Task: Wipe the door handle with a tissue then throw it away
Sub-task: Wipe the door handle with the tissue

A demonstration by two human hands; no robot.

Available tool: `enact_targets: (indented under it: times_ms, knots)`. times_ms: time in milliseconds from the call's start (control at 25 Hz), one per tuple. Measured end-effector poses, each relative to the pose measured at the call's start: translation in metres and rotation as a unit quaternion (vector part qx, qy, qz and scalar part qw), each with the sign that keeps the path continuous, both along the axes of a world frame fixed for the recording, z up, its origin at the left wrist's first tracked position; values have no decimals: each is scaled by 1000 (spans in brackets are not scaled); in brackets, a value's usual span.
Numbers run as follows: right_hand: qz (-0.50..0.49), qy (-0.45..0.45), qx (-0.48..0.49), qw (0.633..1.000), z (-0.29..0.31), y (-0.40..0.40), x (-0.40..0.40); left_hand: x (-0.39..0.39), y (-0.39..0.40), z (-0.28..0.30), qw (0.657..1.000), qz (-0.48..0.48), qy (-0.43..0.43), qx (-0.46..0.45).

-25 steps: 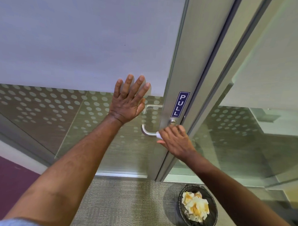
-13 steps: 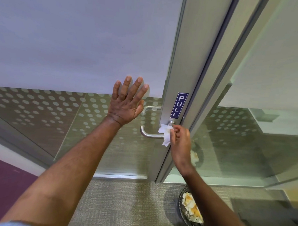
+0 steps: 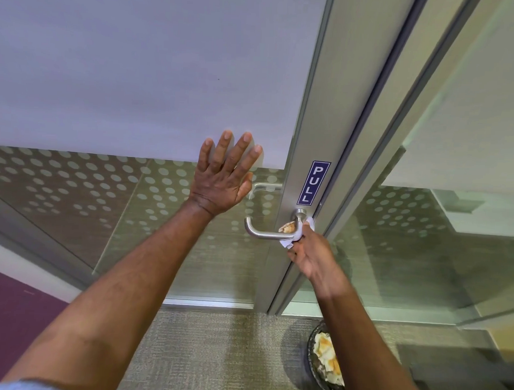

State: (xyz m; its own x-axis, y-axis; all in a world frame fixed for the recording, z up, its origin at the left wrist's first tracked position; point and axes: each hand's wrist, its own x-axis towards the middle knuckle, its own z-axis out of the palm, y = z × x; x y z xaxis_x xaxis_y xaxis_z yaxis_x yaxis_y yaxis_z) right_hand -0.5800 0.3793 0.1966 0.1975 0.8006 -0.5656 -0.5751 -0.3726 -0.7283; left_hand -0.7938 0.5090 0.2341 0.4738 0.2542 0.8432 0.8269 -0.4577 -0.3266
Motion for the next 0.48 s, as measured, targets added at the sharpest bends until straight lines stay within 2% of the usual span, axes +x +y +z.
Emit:
enact_targets:
  times_ms: [120, 200, 320, 480]
  knots:
    - [29, 124, -86, 988, -1, 6, 5, 0, 0, 0, 1000, 0, -2, 5]
    - [14, 142, -101, 985, 3, 9, 4, 0, -2, 0, 1000, 1, 1, 6]
    - [-2, 84, -112, 990, 15, 9, -3, -1, -3, 3, 1000, 2, 4, 1]
    - [-92, -30, -15, 995, 15, 1, -20, -1, -4, 4, 1000, 5, 3, 0]
